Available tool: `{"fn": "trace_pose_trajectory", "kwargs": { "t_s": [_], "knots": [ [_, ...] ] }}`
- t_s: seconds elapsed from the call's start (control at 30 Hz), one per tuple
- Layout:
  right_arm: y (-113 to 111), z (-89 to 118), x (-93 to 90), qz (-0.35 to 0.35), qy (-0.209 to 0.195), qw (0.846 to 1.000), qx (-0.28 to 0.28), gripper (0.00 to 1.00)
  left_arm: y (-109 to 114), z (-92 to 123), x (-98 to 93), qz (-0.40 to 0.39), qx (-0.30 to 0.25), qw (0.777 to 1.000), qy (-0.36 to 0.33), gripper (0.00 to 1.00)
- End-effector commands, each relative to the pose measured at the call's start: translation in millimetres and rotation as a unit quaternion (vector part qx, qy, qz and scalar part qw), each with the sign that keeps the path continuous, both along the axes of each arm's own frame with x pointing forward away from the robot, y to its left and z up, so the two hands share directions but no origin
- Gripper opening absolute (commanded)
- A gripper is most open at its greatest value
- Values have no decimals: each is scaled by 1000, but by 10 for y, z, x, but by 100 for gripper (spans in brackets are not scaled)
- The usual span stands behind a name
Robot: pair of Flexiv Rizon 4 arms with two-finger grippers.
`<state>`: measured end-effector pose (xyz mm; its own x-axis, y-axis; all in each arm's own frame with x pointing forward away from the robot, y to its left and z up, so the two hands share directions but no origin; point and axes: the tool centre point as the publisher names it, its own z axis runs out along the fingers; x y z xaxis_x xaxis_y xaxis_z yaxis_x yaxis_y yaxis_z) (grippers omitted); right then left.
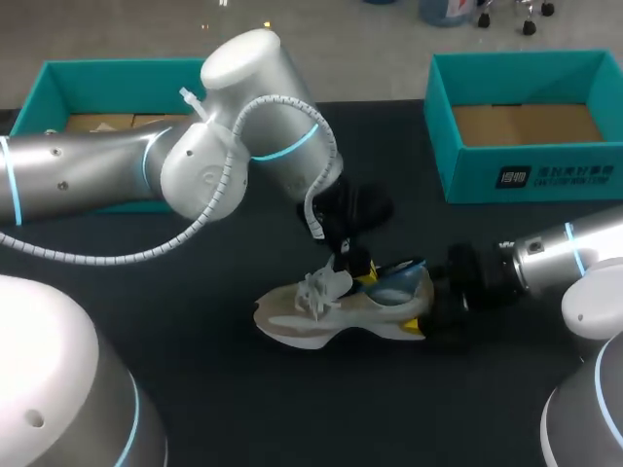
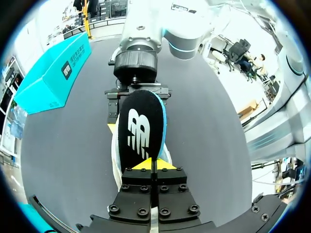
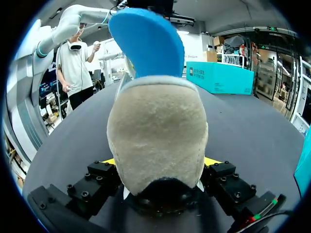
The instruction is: Take the shoe out of the shoebox, open the shoe tongue, remove and reinsert the insole, then place the shoe into the shoebox
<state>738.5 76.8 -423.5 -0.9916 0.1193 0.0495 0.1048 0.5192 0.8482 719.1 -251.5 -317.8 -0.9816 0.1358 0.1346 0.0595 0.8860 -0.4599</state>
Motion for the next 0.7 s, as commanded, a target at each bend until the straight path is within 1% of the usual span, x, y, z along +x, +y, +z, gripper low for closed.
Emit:
{"fn": "trace_pose_trajectory", "kwargs": {
  "t_s": [0.03,0.17,0.3,0.4,0.5,0.53,0.57,0.6,0.7],
  "knots": [
    [9,3,-5,-1,0,1000,-2,0,-29,107,-4,-9,-24,1000,0,0],
    [9,3,-5,-1,0,1000,-2,0,-97,255,-10,-17,-43,999,-10,0],
    [9,3,-5,-1,0,1000,-2,0,-137,358,-5,-21,-57,998,-16,0],
    [9,3,-5,-1,0,1000,-2,0,-160,389,-5,-23,-63,998,-20,0],
    [9,3,-5,-1,0,1000,-2,0,-188,366,-7,-25,-68,997,-27,0],
    [9,3,-5,-1,0,1000,-2,0,-190,359,-8,-24,-70,997,-29,7],
    [9,3,-5,-1,0,1000,-2,0,-192,353,-10,-25,-71,997,-31,24],
    [9,3,-5,-1,0,1000,-2,0,-191,349,-13,-26,-72,997,-33,35],
    [9,3,-5,-1,0,1000,-2,0,-178,346,-21,-22,-74,996,-44,44]
  ]
}}
